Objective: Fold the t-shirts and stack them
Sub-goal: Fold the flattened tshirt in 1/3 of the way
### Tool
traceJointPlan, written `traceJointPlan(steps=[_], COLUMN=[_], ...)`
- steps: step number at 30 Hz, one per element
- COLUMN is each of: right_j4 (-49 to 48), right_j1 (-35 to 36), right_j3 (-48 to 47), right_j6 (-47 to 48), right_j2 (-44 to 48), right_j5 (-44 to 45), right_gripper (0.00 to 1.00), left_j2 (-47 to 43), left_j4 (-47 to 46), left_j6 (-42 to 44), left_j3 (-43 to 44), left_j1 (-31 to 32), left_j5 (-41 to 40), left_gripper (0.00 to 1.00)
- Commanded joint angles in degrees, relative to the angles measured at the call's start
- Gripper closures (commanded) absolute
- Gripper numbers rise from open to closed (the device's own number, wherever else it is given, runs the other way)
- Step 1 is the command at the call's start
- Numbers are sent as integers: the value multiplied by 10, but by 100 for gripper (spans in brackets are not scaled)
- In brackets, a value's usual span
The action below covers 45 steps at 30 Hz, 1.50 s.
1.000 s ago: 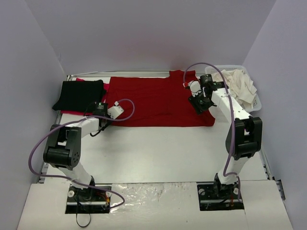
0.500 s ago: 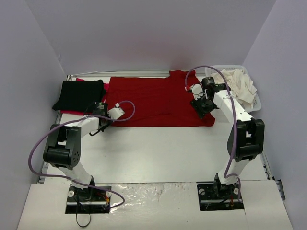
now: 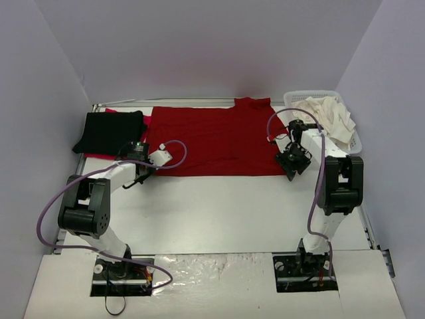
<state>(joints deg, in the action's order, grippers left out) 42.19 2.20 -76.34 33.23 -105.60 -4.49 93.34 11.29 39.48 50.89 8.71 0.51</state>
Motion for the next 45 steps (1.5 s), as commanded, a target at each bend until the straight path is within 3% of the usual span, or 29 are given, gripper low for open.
traceJointPlan(steps=[1,14,23,27,28,29,33,45], right_j4=[24,25,25,29,31,32,33,35], right_j1=[-14,-19,-19,-19,-19,-26,-40,-54], right_j3=[-28,-104,-93,-82,-81,-79,-81,-110], right_j6=[17,22,27,31,32,33,32,17], right_j2=[-17,-118,-120,-107,-107,-102,-92,-75], right_j5=[11,-27,-32,-32,-32,-32,-29,-60], right_gripper=[54,56,82,100,99,89,76,72], left_j2=[-25,-16,-19,-22,-23,-23,-23,-22], left_j4=[19,22,21,25,27,29,29,27], left_j6=[1,-4,-2,-8,-8,-9,-12,-15], left_j3=[15,15,10,15,15,15,16,14], left_j1=[3,3,3,3,3,3,3,3], left_j5=[3,5,2,6,7,8,11,12], left_gripper=[98,98,98,98,98,98,98,98])
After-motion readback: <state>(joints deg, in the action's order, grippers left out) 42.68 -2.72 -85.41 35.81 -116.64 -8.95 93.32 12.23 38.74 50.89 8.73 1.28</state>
